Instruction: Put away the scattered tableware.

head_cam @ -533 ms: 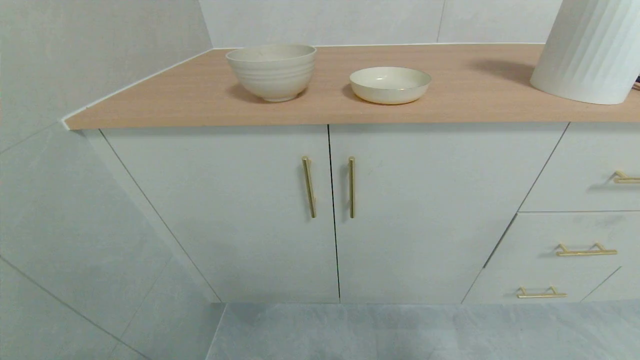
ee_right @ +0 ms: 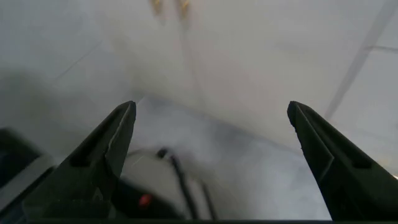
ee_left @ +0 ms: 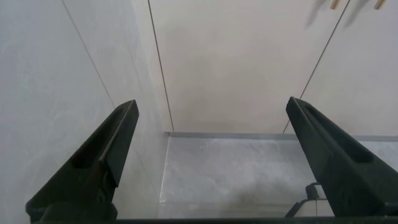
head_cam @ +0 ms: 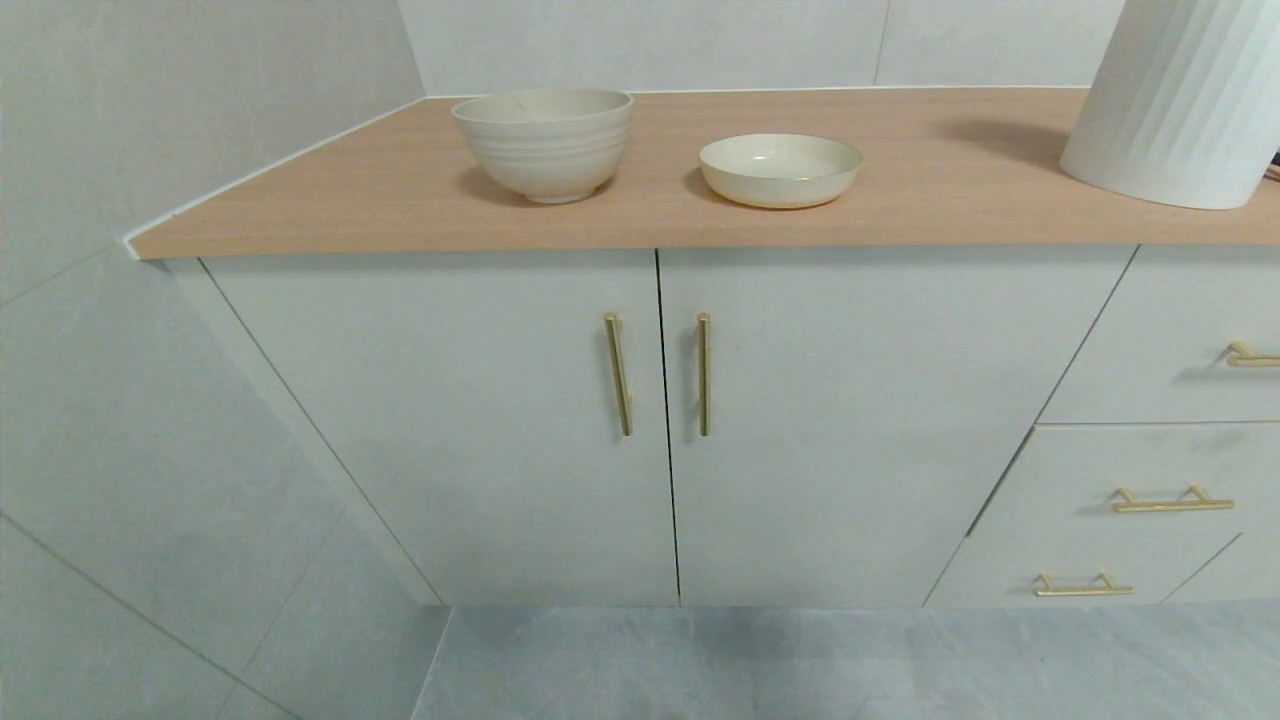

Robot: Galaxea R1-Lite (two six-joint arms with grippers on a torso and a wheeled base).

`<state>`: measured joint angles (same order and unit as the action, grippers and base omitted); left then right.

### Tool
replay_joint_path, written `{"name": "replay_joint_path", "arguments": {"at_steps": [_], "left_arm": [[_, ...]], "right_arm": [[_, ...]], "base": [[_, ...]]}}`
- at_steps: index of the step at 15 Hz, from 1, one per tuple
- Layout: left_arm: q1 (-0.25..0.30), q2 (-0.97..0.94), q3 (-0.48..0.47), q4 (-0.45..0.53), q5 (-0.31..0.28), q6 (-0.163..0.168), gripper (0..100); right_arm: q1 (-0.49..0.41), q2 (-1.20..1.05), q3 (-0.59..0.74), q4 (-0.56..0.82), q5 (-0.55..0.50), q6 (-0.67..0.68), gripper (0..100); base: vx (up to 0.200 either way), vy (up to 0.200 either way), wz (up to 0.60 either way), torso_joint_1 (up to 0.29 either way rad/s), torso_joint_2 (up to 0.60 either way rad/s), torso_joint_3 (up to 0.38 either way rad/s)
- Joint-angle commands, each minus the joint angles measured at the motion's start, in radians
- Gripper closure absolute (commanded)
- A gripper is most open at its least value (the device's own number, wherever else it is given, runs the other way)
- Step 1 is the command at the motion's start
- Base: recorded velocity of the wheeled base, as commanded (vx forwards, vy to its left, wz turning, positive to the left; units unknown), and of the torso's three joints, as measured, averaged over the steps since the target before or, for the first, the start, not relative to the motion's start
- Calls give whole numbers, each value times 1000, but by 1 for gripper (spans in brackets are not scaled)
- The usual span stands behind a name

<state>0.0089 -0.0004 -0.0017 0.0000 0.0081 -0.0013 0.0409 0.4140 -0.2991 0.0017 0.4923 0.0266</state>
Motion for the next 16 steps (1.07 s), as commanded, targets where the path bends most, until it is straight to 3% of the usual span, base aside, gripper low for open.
{"name": "replay_joint_path", "arguments": {"at_steps": [1,4,8,12,16], "left_arm": [[0,0,0,0,1,0,0],[0,0,0,0,1,0,0],[0,0,0,0,1,0,0],[0,0,0,0,1,0,0],[0,0,0,0,0,0,0]], "right_arm": [[155,511,-202,-58,78,-22,0],[333,801,-333,-198,-14,7,0],[496,1144,-428,-522,-38,69,0],[588,1358,-574,-706,-101,156,0],[602,1474,-712,-753,-156,200,0]], "base": [[0,0,0,0,0,0],[0,0,0,0,0,0],[0,0,0,0,0,0],[0,0,0,0,0,0],[0,0,0,0,0,0]]}}
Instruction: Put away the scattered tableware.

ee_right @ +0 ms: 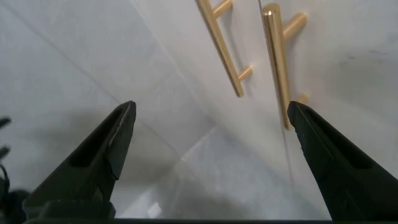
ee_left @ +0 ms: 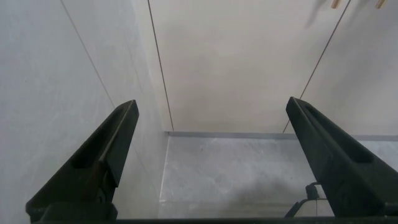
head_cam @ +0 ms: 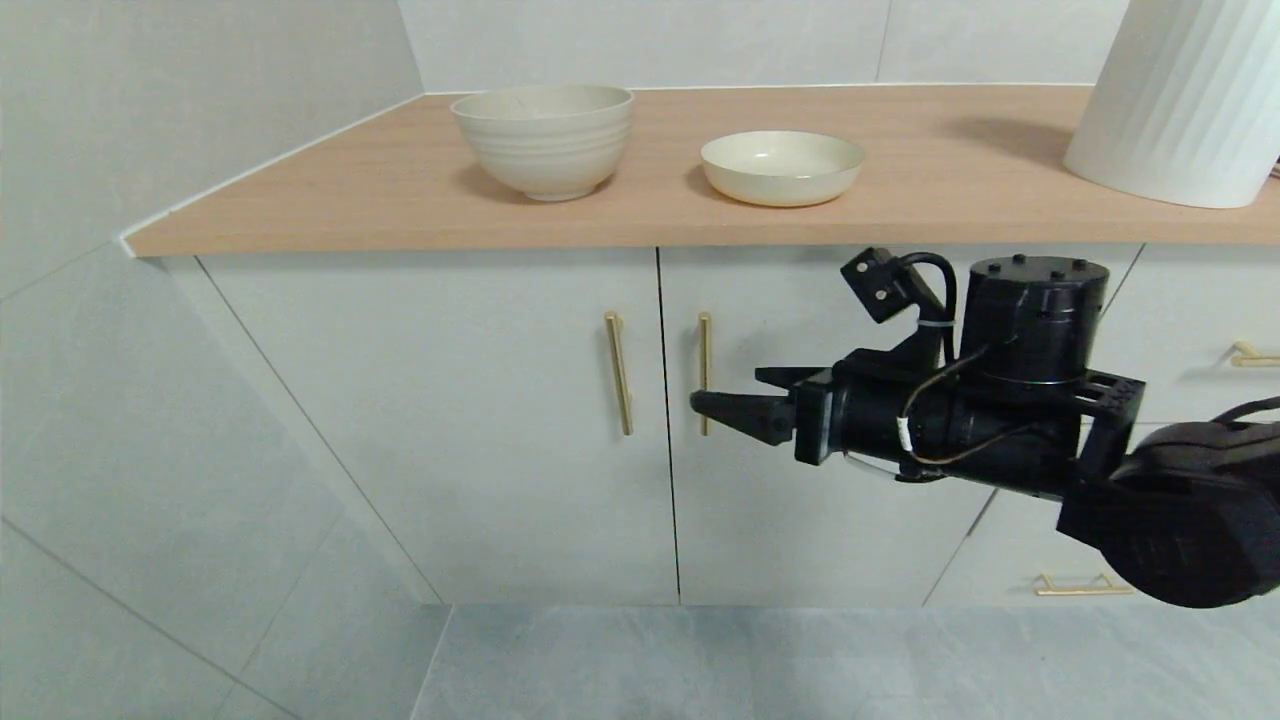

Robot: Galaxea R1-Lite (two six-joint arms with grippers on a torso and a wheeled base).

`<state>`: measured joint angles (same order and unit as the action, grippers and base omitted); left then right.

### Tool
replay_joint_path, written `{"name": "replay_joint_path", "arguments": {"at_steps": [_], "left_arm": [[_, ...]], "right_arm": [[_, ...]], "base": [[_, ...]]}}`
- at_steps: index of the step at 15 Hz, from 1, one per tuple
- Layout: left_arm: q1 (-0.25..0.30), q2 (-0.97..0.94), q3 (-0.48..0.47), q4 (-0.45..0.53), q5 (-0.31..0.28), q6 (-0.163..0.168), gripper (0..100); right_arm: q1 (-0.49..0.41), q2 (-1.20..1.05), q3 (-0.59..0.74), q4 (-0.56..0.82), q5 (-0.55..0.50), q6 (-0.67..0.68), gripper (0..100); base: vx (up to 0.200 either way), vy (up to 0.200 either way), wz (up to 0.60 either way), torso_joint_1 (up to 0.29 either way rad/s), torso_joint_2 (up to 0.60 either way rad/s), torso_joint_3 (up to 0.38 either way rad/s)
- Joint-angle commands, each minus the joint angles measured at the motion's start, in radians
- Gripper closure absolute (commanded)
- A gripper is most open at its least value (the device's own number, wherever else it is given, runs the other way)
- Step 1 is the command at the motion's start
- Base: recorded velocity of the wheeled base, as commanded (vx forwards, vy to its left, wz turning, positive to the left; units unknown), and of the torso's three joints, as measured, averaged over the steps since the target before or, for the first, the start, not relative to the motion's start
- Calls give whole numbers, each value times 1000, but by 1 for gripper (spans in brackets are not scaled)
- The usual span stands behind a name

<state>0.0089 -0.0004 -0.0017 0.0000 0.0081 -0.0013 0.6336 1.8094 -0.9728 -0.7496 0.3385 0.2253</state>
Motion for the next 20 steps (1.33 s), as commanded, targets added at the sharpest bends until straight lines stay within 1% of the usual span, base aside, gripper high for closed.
{"name": "replay_joint_path", "arguments": {"at_steps": [1,2,4,6,10,12,15,20], "left_arm": [[0,0,0,0,1,0,0],[0,0,0,0,0,0,0],[0,0,0,2,1,0,0],[0,0,0,0,1,0,0],[0,0,0,0,0,0,0],[0,0,0,0,1,0,0],[0,0,0,0,1,0,0],[0,0,0,2,1,0,0]], "right_arm": [[9,82,-43,-5,-3,17,0],[9,94,-44,-10,-3,32,0],[9,148,-50,-129,-9,81,0],[11,185,-67,-203,-47,123,0],[9,229,-126,-209,-104,126,0],[11,240,-132,-214,-105,129,0],[14,269,-132,-281,-113,149,0],[32,278,-136,-289,-113,169,0]], "base": [[0,0,0,0,0,0],[0,0,0,0,0,0],[0,0,0,0,0,0],[0,0,0,0,0,0],[0,0,0,0,0,0],[0,0,0,0,0,0],[0,0,0,0,0,0],[0,0,0,0,0,0]]}}
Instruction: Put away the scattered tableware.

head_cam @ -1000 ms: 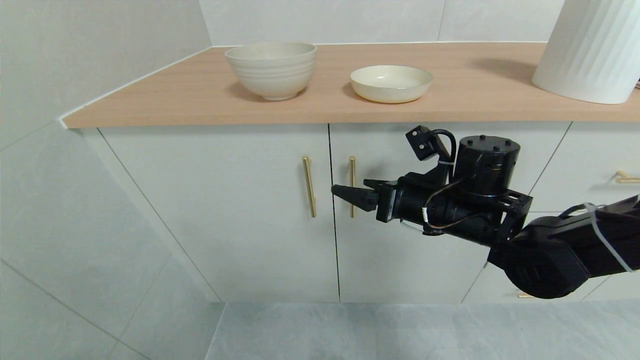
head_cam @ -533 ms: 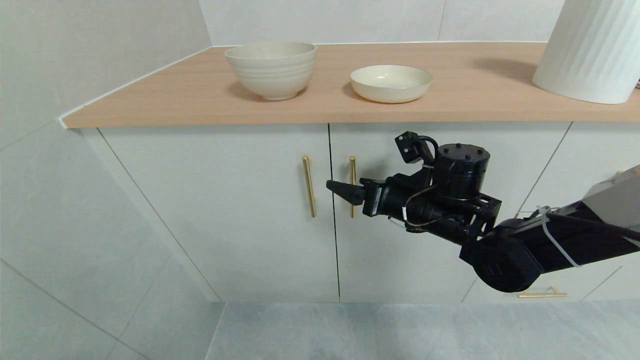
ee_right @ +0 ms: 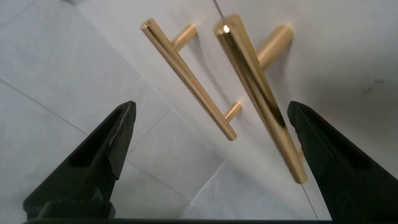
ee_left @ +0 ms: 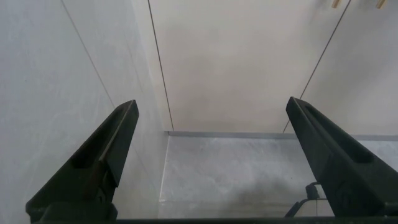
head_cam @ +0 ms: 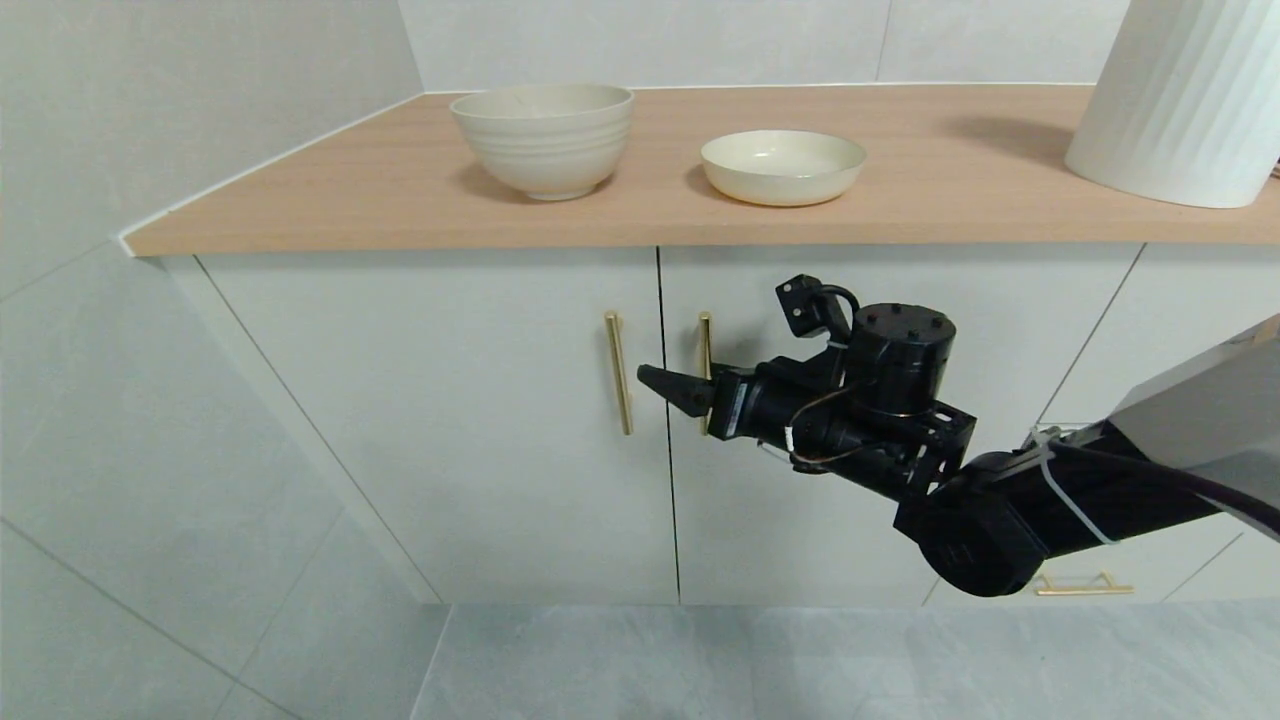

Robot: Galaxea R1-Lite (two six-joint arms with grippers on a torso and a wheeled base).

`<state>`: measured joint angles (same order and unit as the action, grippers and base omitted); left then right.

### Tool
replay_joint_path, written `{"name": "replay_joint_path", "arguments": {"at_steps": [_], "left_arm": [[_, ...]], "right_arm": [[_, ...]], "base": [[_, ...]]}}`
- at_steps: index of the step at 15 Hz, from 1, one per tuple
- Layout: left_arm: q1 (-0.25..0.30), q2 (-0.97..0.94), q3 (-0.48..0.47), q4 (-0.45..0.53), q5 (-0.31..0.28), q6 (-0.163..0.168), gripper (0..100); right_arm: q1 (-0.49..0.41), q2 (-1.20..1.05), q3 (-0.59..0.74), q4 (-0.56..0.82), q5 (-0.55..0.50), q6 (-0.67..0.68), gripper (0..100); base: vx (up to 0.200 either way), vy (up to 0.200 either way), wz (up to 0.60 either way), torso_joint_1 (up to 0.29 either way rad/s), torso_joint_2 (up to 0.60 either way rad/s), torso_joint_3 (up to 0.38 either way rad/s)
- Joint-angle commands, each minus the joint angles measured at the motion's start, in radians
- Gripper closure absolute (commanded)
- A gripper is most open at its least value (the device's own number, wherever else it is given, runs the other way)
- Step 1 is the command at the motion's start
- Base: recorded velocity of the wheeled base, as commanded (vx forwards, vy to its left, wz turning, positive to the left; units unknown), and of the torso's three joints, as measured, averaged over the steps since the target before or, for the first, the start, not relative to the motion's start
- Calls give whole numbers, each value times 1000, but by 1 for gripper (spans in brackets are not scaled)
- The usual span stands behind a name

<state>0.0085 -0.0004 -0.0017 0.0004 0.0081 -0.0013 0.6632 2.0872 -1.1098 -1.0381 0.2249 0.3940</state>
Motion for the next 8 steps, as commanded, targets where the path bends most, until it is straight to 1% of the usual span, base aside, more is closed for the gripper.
{"name": "replay_joint_path", "arguments": {"at_steps": [1,6,8], "left_arm": [[1,0,0,0,1,0,0],[1,0,0,0,1,0,0],[1,0,0,0,1,0,0]], "right_arm": [[12,8,2,0,1,0,0],[39,4,16,-2,-1,5,0],[62,-49,71,-2,2,8,0]], "base": [[0,0,0,0,0,0],[0,0,0,0,0,0],[0,0,0,0,0,0]]}}
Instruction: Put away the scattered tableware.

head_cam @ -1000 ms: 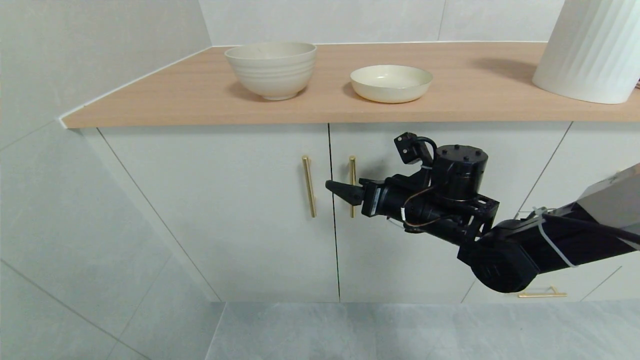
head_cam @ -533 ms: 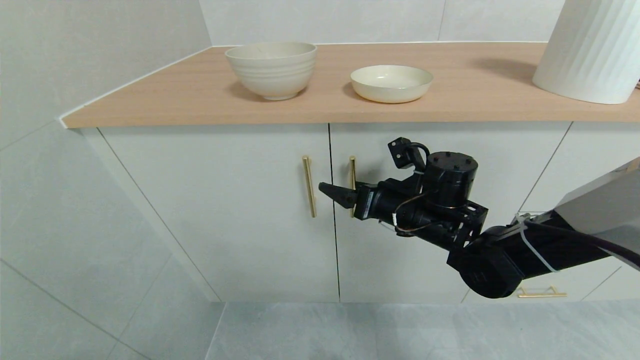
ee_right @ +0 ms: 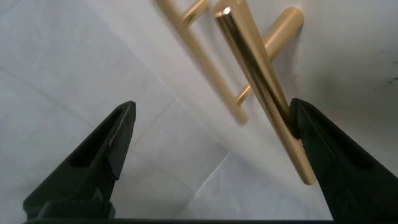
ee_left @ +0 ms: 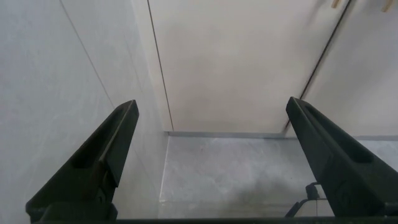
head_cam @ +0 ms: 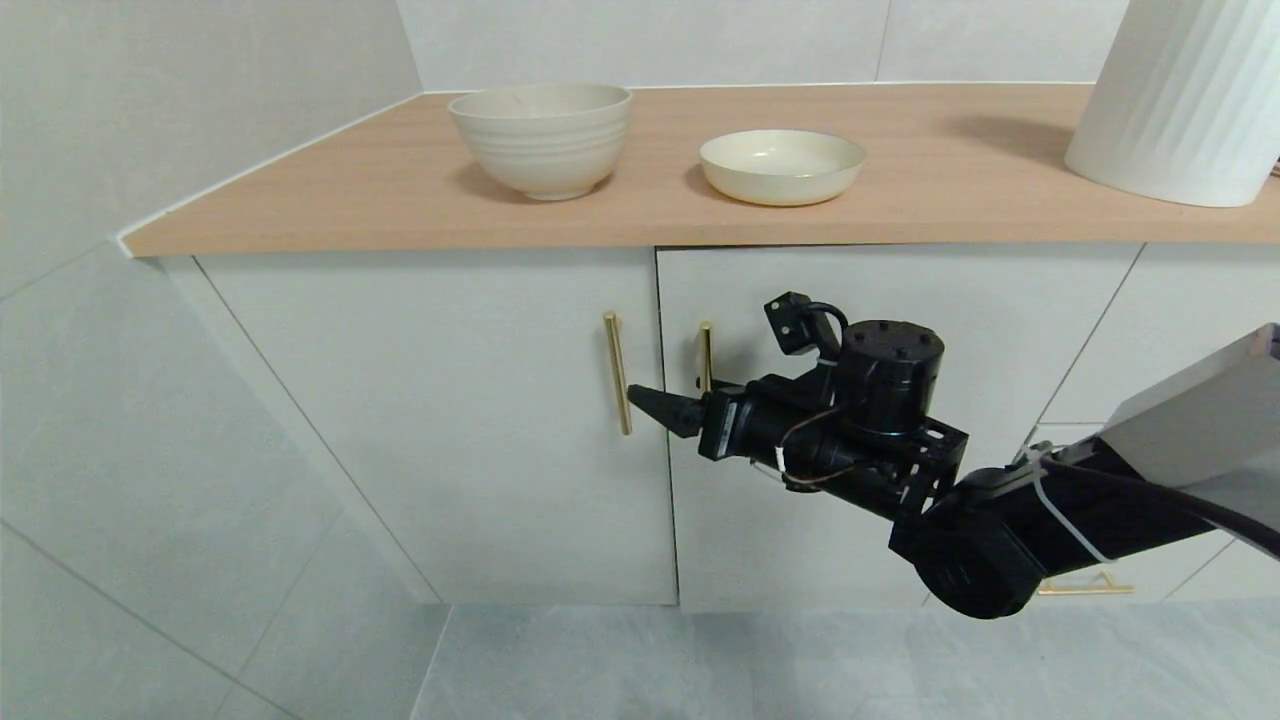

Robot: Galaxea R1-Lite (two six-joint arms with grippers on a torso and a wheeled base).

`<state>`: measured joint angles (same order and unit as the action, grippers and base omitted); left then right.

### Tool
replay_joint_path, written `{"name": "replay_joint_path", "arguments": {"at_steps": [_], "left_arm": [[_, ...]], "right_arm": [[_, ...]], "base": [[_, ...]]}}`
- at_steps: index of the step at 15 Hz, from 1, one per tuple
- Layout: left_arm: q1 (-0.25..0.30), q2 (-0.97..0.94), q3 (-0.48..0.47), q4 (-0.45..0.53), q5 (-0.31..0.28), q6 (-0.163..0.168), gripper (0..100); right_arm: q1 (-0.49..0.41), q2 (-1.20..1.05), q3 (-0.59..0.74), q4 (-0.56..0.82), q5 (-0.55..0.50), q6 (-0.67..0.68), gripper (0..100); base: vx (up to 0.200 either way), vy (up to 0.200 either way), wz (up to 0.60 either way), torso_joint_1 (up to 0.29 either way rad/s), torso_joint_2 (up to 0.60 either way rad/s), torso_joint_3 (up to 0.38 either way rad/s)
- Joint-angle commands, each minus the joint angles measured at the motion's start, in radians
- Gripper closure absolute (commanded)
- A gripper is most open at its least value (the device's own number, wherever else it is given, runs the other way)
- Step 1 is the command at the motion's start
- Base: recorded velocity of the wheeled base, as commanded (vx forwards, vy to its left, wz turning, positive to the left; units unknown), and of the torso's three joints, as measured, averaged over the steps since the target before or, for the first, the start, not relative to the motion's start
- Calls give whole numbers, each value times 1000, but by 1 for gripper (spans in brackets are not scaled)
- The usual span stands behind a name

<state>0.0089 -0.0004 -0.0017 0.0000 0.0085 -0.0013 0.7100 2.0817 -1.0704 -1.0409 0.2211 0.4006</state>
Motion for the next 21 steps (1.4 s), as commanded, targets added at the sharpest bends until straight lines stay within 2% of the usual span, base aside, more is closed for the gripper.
{"name": "replay_joint_path", "arguments": {"at_steps": [1,4,9,12,14,17,21], "left_arm": [[0,0,0,2,1,0,0],[0,0,0,0,1,0,0],[0,0,0,0,1,0,0],[0,0,0,0,-1,0,0],[0,0,0,0,-1,0,0],[0,0,0,0,-1,10,0],[0,0,-12,-3,-2,3,0]], "right_arm": [[26,-52,49,1,4,1,0],[54,-92,129,-33,4,1,0],[129,-216,382,-185,-2,-11,0],[146,-249,457,-192,0,-6,0],[152,-255,523,-260,0,-5,0],[163,-272,566,-311,4,-6,0],[167,-299,581,-312,9,-8,0]], "base": [[0,0,0,0,0,0],[0,0,0,0,0,0],[0,0,0,0,0,0],[0,0,0,0,0,0],[0,0,0,0,0,0],[0,0,0,0,0,0],[0,0,0,0,0,0]]}}
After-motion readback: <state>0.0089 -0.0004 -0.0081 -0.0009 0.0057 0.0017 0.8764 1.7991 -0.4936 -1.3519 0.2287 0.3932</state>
